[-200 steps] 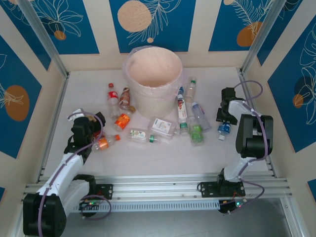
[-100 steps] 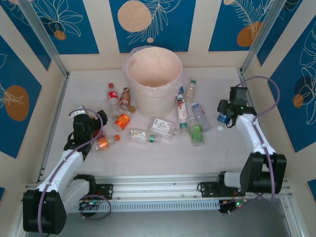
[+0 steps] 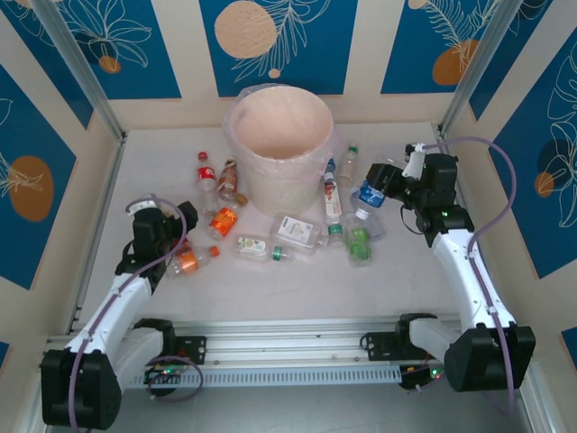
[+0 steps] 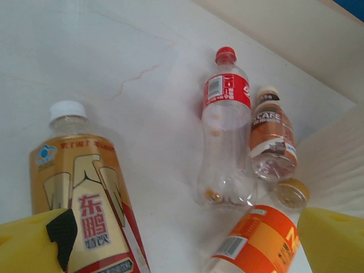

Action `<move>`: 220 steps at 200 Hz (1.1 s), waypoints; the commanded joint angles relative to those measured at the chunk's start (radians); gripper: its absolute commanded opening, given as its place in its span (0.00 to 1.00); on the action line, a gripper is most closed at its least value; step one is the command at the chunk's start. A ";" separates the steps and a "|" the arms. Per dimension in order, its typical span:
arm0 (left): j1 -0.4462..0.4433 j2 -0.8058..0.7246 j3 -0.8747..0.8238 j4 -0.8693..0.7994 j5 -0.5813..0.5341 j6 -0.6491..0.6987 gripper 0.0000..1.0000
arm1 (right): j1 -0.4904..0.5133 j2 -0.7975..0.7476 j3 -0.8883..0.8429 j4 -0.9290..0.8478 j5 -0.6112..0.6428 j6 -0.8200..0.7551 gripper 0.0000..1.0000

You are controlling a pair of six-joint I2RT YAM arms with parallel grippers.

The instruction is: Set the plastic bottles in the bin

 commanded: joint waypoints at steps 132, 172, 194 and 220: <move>0.013 -0.048 0.121 -0.163 0.166 -0.061 1.00 | 0.309 0.674 0.964 0.142 -0.078 0.159 0.00; 0.013 -0.057 0.118 -0.200 0.151 -0.067 1.00 | 0.331 0.846 1.170 -0.081 0.037 -0.110 0.02; 0.013 -0.052 0.116 -0.231 0.095 -0.071 1.00 | 0.336 0.917 1.258 -0.229 0.026 -0.226 0.08; 0.013 -0.032 0.121 -0.244 0.065 -0.076 1.00 | 0.359 0.988 1.343 -0.380 0.052 -0.337 0.14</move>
